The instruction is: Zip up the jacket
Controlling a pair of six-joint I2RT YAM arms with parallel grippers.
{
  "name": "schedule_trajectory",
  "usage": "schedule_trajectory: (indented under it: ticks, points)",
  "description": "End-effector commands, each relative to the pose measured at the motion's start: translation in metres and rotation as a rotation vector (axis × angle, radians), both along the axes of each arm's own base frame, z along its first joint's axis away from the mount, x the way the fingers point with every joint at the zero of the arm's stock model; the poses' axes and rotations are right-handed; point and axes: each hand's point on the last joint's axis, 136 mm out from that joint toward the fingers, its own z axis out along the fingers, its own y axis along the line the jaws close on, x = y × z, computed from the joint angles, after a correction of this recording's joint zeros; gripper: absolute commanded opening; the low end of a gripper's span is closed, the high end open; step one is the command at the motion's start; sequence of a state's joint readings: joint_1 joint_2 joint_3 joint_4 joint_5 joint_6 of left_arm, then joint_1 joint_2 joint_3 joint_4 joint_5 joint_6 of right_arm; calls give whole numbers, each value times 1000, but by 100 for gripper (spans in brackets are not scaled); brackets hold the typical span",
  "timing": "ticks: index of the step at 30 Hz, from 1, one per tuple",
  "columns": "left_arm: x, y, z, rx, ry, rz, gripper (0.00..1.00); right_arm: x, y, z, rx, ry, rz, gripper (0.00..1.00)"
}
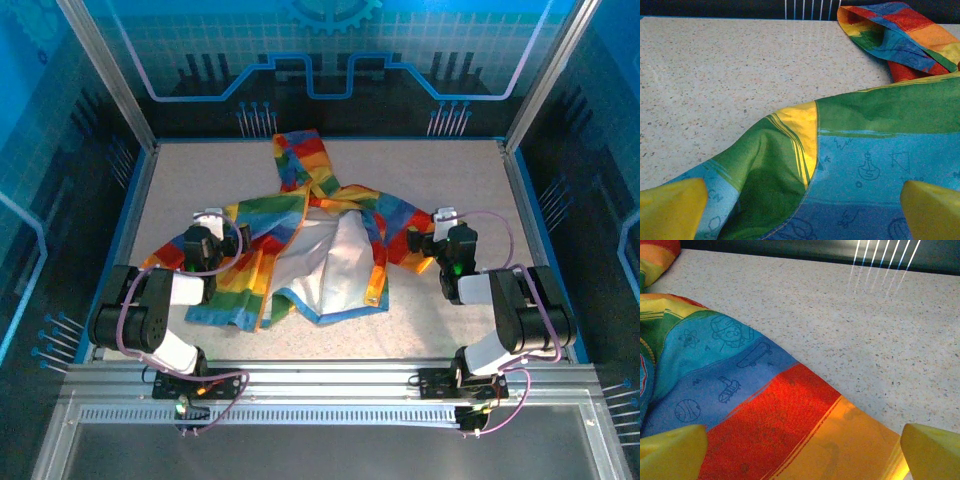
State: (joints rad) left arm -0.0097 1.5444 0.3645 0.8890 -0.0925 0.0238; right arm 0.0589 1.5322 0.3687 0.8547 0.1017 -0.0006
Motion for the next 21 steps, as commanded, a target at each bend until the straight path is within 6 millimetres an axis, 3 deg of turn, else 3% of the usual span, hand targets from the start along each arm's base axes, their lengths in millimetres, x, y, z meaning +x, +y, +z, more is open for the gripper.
schedule_trajectory:
  ticks: [1,7,15,21]
  points:
    - [8,-1,11,-19,-43,9,99,11,3,16,2,-57,7,100]
    - [8,-3,11,-40,-35,-20,99,11,4,18,3,-62,11,100]
    - [3,1,42,-64,21,20,98,6,14,51,-82,-31,-13,100]
    - [-16,-17,58,-318,199,35,86,-9,51,64,-33,142,8,95]
